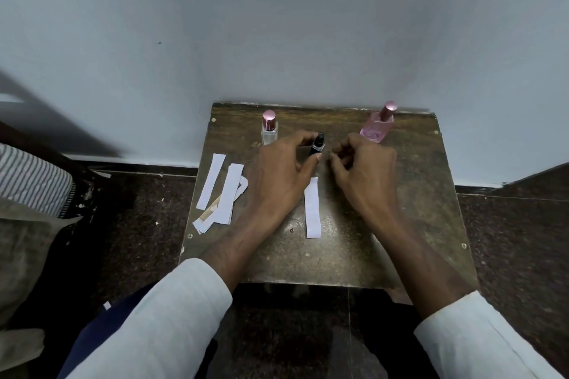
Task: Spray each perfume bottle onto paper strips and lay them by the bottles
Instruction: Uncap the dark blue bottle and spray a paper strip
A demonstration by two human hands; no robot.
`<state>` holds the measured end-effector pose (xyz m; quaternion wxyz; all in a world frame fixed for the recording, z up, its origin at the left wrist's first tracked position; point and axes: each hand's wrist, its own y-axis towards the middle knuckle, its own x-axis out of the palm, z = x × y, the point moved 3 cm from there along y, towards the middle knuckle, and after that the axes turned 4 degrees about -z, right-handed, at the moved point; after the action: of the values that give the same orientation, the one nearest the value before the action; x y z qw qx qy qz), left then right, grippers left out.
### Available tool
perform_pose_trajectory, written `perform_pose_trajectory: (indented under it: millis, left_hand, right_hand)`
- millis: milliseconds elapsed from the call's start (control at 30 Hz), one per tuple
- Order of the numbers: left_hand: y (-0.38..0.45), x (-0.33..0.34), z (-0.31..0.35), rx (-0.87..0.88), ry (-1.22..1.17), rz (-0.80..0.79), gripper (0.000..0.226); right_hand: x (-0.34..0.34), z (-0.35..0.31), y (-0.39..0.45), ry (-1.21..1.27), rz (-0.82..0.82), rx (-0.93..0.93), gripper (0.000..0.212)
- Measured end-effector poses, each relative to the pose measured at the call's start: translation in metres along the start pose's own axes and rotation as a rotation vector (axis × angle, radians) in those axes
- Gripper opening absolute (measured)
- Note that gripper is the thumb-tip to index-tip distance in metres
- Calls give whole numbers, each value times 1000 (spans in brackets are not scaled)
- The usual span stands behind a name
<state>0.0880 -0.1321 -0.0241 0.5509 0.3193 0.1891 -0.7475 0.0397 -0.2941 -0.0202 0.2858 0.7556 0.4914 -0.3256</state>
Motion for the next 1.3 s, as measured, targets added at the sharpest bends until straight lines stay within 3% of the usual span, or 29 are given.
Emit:
perform_pose_trajectory:
  millis: [133,233,667,1167,1300]
  left_hand:
    - [0,0,0,-16,41,4,33]
    - [-2,-1,0,-11,38,-1,32]
    - [-1,-2,0,-25,47,-11,26]
    - [0,-3,1,2,36,-17,26]
    - [0,-4,0,4,48,-19,28]
  right_hand:
    - [-18,-16,-2,151,254,-173,6]
    - [-25,-24,-5,191,339,-309,9]
    - [-18,-25,-2,57,217,-496,8]
    - [-15,-27,2,50,158,-450,8]
    - [-14,-22,1,100,60,-400,20]
